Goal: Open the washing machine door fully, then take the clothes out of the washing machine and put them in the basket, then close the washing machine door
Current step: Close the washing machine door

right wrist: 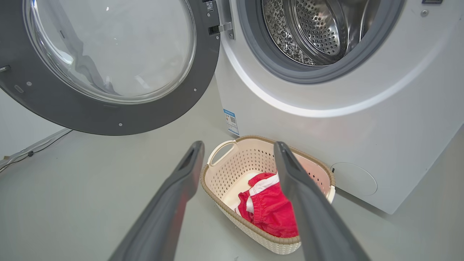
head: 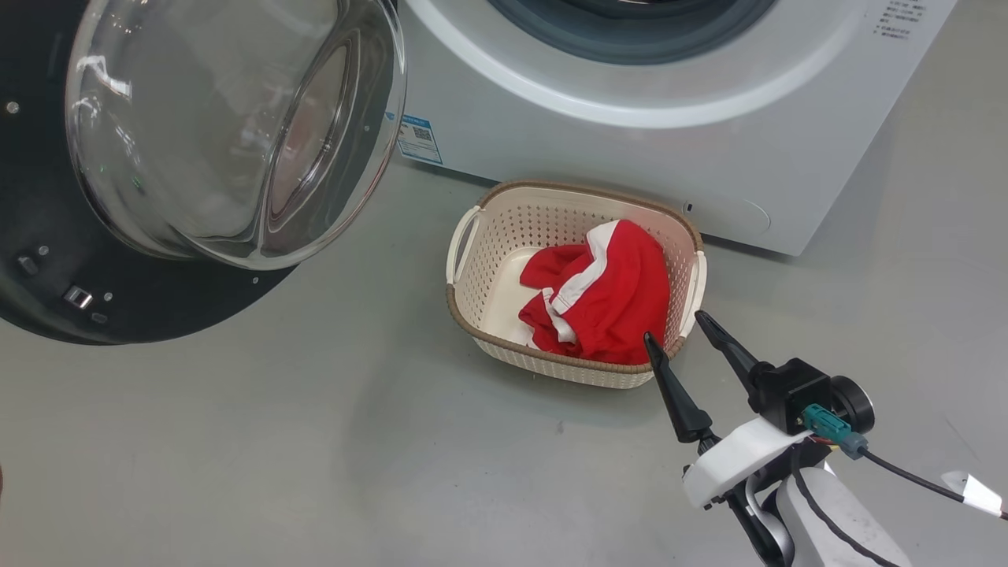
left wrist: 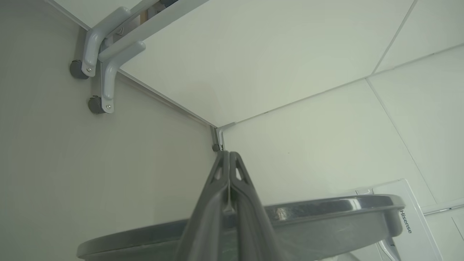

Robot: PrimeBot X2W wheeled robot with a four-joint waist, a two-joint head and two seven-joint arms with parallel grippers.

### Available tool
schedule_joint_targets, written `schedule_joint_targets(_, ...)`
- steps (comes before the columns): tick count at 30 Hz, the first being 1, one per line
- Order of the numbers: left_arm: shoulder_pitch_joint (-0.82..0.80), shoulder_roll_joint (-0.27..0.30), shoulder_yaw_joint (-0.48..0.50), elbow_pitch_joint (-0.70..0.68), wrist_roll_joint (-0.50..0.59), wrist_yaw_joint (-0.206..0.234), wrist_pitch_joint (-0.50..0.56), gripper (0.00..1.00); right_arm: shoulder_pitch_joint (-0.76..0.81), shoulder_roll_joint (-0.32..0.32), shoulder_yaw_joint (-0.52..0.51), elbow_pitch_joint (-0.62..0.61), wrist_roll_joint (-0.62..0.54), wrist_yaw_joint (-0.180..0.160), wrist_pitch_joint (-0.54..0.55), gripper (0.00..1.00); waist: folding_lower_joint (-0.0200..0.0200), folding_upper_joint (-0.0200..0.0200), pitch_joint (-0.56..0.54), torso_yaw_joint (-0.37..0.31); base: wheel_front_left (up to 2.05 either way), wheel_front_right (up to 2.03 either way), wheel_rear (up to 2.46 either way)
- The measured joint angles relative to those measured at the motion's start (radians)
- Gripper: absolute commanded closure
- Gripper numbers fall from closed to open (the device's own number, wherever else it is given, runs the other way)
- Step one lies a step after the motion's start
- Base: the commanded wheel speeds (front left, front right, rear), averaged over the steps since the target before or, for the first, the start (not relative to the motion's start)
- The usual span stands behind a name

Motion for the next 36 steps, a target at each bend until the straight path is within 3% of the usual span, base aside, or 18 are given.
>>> schedule_joint_targets(20, -0.082, -0.003, -0.024, 0.105, -0.002, -0.001, 0.031, 1.00, -0.013, -0.021, -0.016, -0.005, -0.006, 0.001, 0.000, 0.00, 0.0000, 0.0000, 0.032, -0.028, 0.00, 0.00, 0.00)
schedule_joint_targets(36, -0.092, 0.005, -0.052, 0.147, -0.035, -0.053, 0.158, 1.00, -0.013, -0.019, -0.019, -0.002, -0.002, 0.001, 0.000, 0.00, 0.0000, 0.0000, 0.014, -0.017, 0.00, 0.00, 0.00)
